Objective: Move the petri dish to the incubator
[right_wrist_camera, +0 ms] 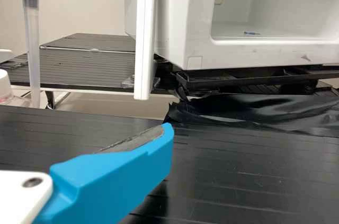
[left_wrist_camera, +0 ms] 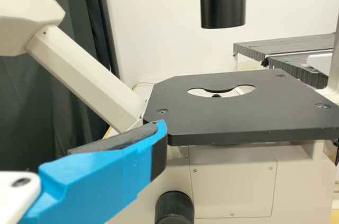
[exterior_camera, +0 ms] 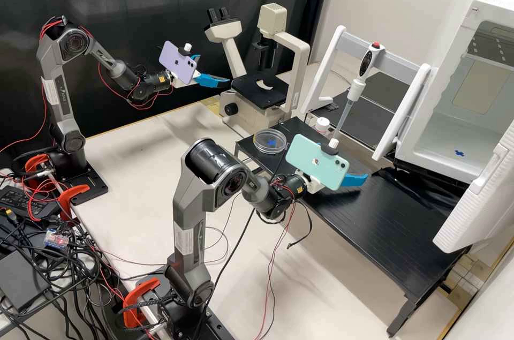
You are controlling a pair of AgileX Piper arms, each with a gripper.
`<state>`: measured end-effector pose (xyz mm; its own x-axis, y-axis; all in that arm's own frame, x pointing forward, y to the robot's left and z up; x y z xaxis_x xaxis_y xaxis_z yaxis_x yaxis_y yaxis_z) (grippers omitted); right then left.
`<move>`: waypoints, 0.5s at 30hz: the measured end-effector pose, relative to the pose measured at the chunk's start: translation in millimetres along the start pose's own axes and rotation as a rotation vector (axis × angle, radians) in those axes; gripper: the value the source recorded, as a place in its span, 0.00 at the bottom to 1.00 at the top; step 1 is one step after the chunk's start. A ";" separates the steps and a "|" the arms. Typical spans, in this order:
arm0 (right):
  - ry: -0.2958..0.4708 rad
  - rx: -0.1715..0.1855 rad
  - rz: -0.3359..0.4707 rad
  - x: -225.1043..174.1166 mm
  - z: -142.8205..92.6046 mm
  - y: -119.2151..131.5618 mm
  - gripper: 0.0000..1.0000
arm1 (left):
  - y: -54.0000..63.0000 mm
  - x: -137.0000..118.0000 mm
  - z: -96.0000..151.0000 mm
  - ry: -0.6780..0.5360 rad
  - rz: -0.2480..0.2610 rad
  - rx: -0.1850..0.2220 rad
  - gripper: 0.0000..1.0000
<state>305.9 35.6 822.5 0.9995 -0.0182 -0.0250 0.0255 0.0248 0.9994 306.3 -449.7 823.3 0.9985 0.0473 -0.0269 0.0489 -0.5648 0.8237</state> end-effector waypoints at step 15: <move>0.040 0.059 0.014 -23.6 -6.8 7.3 1.00 | 0.0 0.0 0.0 0.000 0.000 0.000 1.00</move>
<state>282.6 43.0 830.2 0.9997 0.0219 -0.0108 0.0116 -0.0344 0.9993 306.3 -449.7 823.3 0.9985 0.0473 -0.0269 0.0489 -0.5648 0.8237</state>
